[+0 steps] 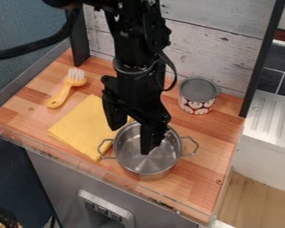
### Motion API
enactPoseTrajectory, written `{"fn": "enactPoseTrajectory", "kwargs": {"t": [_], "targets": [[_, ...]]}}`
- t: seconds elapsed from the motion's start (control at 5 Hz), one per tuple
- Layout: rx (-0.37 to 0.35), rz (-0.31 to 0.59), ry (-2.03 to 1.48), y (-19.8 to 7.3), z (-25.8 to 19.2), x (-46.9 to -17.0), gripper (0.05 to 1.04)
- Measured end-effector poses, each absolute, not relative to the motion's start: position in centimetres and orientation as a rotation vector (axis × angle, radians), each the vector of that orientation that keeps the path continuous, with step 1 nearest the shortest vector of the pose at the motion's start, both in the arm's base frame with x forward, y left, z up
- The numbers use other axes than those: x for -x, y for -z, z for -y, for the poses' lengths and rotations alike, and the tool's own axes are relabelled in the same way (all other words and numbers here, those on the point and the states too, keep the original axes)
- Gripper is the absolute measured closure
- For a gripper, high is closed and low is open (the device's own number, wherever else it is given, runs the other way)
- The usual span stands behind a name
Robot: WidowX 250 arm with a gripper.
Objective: Move the yellow cloth to the left top of the table
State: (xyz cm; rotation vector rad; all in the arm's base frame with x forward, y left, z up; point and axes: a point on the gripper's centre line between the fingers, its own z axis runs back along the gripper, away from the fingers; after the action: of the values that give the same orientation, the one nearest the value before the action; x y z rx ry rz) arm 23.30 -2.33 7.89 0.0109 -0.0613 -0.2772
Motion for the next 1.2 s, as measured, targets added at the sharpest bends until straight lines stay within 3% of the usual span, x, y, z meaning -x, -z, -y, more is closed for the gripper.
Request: {"fn": "enactPoseTrajectory", "kwargs": {"t": [0.2,0.6,0.8,1.2], "targets": [[-0.007,0.040,0.281,-7.4,2.3,-23.2,0.083],[0.004,0.042,0.139,-6.7,-3.5,-23.8,0.083],[-0.001,0.085,0.123,-6.0,-6.8,-24.2,0.083],[-0.086,0.088,0.134,-2.8,-9.5,-25.8,0.083]]}}
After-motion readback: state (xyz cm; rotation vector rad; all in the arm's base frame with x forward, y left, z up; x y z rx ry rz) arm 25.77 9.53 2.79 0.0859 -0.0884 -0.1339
